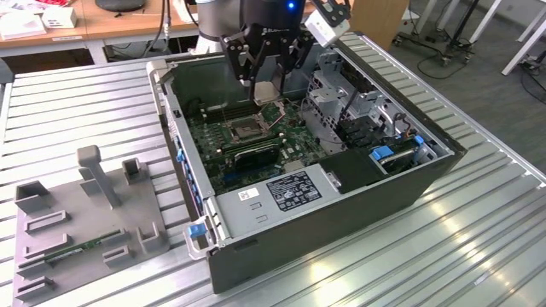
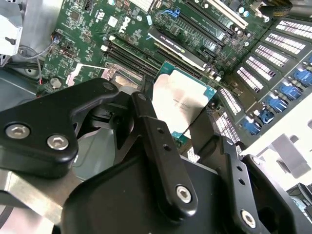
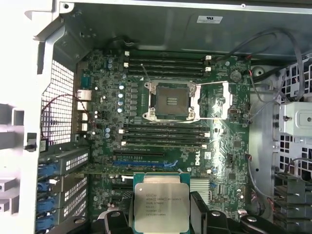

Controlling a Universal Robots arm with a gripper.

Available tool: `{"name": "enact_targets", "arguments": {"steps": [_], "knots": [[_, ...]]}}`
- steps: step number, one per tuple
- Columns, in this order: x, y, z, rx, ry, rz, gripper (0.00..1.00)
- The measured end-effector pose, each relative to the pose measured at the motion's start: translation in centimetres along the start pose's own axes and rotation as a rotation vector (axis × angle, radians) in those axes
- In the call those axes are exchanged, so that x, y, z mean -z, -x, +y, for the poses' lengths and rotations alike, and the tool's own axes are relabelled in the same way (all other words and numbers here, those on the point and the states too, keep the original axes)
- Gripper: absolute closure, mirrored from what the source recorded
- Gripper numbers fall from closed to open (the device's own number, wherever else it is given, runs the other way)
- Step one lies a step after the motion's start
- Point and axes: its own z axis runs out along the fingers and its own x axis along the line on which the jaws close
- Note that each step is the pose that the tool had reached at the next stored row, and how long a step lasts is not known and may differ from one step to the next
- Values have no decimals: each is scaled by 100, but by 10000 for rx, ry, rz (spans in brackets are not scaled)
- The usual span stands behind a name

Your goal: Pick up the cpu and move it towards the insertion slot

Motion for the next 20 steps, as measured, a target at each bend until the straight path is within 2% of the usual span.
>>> {"name": "enact_targets", "arguments": {"steps": [10, 20], "knots": [[-1, 7, 4, 1, 0, 0, 45], [-5, 7, 46, 0, 0, -1, 45]]}}
